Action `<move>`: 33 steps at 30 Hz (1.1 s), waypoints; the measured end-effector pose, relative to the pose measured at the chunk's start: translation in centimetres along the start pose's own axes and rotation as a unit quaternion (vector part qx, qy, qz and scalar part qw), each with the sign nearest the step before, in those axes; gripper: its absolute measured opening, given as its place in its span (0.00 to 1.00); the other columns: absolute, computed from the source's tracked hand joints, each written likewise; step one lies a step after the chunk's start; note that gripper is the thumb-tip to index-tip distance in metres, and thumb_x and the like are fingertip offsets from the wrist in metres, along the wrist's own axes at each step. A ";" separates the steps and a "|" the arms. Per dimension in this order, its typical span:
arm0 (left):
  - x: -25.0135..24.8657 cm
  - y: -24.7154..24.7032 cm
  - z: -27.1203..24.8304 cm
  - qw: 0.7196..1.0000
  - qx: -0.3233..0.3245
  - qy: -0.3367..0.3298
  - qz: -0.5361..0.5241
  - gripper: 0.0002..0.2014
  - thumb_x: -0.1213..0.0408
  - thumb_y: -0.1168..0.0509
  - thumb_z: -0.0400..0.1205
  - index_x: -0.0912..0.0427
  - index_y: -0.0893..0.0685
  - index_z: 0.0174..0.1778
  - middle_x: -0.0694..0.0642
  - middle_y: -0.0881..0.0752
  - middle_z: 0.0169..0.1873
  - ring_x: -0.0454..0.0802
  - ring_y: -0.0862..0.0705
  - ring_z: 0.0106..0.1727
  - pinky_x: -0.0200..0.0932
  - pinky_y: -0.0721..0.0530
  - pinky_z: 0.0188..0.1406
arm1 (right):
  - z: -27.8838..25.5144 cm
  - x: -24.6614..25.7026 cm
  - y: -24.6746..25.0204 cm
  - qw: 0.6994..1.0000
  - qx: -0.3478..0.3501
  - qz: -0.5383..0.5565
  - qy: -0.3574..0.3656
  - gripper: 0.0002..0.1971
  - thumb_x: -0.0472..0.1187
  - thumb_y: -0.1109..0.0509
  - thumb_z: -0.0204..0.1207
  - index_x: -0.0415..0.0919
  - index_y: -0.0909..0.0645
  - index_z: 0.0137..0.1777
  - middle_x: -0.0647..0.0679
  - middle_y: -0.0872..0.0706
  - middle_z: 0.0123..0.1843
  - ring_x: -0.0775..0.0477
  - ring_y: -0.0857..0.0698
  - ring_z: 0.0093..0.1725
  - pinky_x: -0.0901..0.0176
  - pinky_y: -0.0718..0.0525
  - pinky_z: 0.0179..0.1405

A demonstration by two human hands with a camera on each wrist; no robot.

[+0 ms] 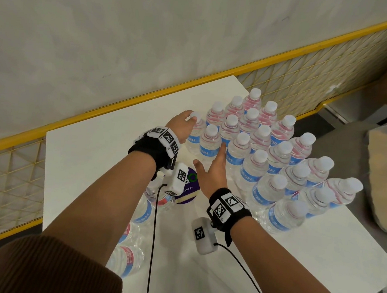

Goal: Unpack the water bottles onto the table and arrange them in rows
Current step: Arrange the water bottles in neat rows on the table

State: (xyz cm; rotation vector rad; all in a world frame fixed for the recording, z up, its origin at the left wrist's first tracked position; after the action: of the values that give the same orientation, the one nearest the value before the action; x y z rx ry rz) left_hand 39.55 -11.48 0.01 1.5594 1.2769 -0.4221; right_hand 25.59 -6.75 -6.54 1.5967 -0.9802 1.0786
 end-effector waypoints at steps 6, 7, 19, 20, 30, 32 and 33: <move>-0.1 0.4 0.2 1.000 -0.013 0.007 -0.009 0.21 0.54 0.47 0.87 0.57 0.30 0.75 0.62 0.25 0.72 0.62 0.24 0.71 0.57 0.25 0.73 | -1.7 -0.6 -0.6 1.000 0.013 0.019 0.018 0.46 0.39 0.30 0.76 0.48 0.59 0.84 0.56 0.52 0.85 0.49 0.46 0.83 0.46 0.42 0.82; -0.1 0.3 0.1 1.000 -0.007 0.011 -0.011 0.22 0.54 0.48 0.87 0.59 0.29 0.75 0.63 0.25 0.72 0.62 0.24 0.71 0.57 0.25 0.73 | -1.6 -0.7 -0.6 0.999 0.016 0.020 0.019 0.46 0.39 0.30 0.76 0.48 0.59 0.84 0.56 0.52 0.85 0.50 0.46 0.83 0.46 0.42 0.82; 0.3 0.0 -0.9 0.995 -0.009 0.059 -0.077 0.25 0.52 0.49 0.88 0.66 0.30 0.74 0.68 0.24 0.71 0.64 0.21 0.70 0.52 0.18 0.60 | -2.1 -2.9 -1.0 0.996 0.088 -0.023 -0.006 0.46 0.40 0.30 0.77 0.51 0.61 0.83 0.54 0.51 0.85 0.50 0.48 0.84 0.45 0.42 0.82; 0.2 0.0 -1.0 0.995 -0.008 0.058 -0.079 0.25 0.51 0.49 0.88 0.66 0.30 0.74 0.68 0.25 0.71 0.64 0.22 0.70 0.52 0.19 0.61 | -2.0 -2.8 -1.0 0.995 0.090 -0.029 -0.006 0.46 0.40 0.30 0.77 0.50 0.61 0.83 0.53 0.52 0.86 0.50 0.49 0.84 0.48 0.44 0.83; -0.3 -0.5 -2.0 0.996 0.020 0.048 -0.073 0.25 0.49 0.51 0.87 0.56 0.34 0.78 0.58 0.31 0.77 0.58 0.29 0.76 0.52 0.24 0.63 | -1.9 -2.6 -0.7 0.993 0.097 -0.067 -0.003 0.45 0.39 0.30 0.77 0.46 0.58 0.84 0.50 0.53 0.86 0.53 0.51 0.84 0.66 0.51 0.77; -0.5 -0.4 -2.3 0.998 0.023 0.045 -0.049 0.25 0.49 0.51 0.88 0.58 0.35 0.79 0.59 0.31 0.77 0.60 0.29 0.77 0.53 0.24 0.64 | -2.0 -2.4 -0.5 0.992 0.102 -0.068 0.000 0.44 0.39 0.30 0.77 0.45 0.57 0.84 0.50 0.52 0.86 0.53 0.50 0.84 0.66 0.51 0.76; -0.6 -0.3 -2.4 0.998 0.020 0.042 -0.032 0.25 0.50 0.52 0.88 0.60 0.35 0.78 0.61 0.31 0.77 0.61 0.29 0.76 0.54 0.24 0.65 | -2.2 -2.3 -0.4 0.992 0.108 -0.072 -0.003 0.43 0.38 0.30 0.77 0.44 0.55 0.84 0.50 0.50 0.85 0.52 0.49 0.84 0.66 0.50 0.76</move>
State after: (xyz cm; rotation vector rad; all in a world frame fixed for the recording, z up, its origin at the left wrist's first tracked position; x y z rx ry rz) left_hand 38.25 -9.76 1.36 1.5876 1.3948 -0.4287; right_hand 24.83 -4.25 -8.45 1.8160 -0.7590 1.1093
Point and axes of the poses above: each hand's wrist, its own z-axis towards the middle knuckle, its own y-axis out of the back of the hand, x = y × z, the point moved 9 cm from there along z, towards the middle knuckle
